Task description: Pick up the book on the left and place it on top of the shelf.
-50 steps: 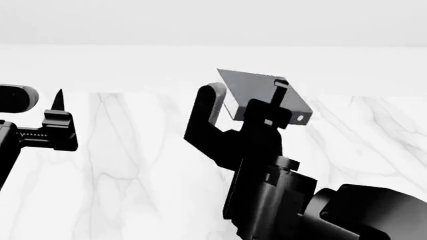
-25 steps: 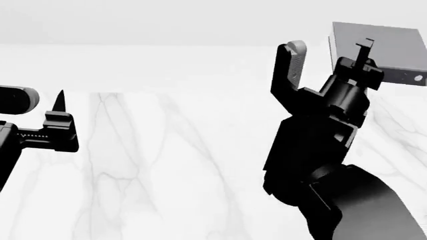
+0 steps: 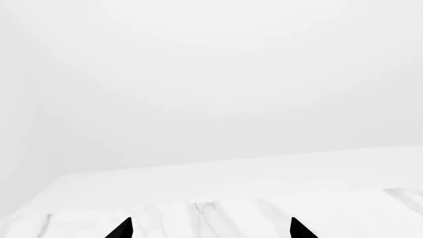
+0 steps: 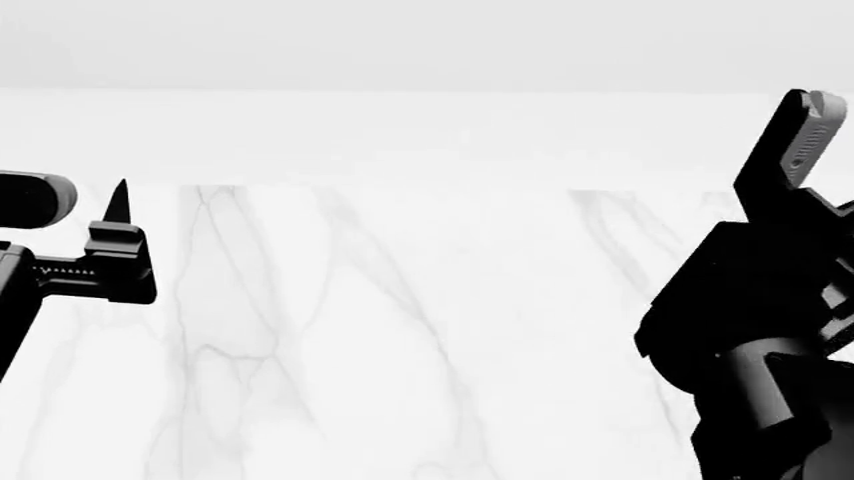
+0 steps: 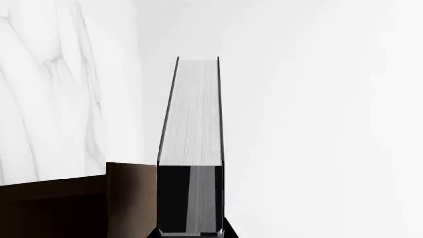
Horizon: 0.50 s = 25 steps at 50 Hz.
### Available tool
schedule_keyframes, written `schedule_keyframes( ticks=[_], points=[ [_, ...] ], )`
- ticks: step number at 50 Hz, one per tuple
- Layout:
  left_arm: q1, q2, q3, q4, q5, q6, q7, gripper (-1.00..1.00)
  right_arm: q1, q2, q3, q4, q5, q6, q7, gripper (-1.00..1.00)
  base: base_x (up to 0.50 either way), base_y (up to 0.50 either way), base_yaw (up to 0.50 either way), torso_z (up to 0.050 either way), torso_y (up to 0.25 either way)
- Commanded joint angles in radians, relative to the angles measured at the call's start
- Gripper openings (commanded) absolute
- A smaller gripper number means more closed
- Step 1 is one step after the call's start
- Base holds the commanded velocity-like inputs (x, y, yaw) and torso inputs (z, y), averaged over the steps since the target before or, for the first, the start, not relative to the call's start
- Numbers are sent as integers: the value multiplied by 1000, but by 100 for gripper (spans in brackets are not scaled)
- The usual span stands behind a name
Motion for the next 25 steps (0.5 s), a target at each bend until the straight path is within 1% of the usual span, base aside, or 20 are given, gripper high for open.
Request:
schedule_keyframes(
  ticks=[1,10,17,25],
  points=[
    [0,18,-27,1,9,3,24,100,-1,39,106,15,-235,127,-29,-100,0,0,0,0,10],
    [3,15,-29,-2,7,7,22,100,-15,94,205,15,-245,193,1,-100,0,0,0,0,1],
    [3,13,-28,-2,4,7,21,100,-28,148,251,15,-265,314,87,-100,0,0,0,0,0],
    [7,10,-36,-3,-4,7,21,100,-47,192,323,14,-259,363,162,-100,0,0,0,2,1]
  ],
)
